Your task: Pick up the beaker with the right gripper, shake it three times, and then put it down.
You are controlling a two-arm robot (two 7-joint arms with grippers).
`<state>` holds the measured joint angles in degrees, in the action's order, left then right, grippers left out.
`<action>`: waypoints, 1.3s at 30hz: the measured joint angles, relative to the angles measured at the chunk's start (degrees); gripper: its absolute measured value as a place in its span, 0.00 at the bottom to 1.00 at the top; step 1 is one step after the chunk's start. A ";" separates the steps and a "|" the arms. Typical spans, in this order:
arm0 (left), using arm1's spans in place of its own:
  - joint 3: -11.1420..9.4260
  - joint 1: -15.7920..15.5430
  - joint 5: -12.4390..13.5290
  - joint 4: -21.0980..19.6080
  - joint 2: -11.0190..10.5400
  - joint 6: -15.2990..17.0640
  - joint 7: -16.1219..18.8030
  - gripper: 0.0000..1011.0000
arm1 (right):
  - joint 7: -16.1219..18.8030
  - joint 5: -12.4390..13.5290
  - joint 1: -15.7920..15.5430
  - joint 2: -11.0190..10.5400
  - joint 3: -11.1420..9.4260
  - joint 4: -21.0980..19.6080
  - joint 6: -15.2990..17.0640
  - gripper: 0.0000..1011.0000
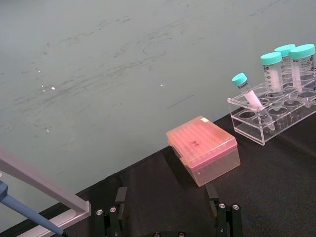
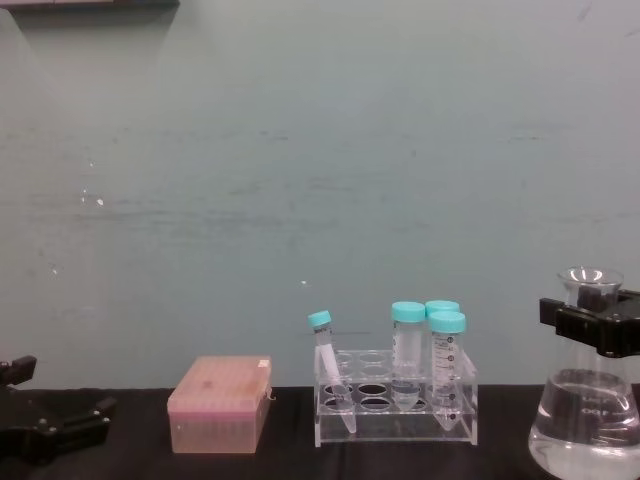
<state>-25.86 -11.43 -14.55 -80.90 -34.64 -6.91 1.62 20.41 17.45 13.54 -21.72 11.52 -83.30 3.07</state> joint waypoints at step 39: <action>0.00 0.00 0.00 0.00 0.00 0.00 0.00 0.99 | 0.02 -0.04 -0.01 0.00 0.00 0.00 0.00 0.45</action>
<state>-25.86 -11.43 -14.55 -80.90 -34.65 -6.91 1.62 20.43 17.42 13.54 -21.72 11.52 -83.31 3.07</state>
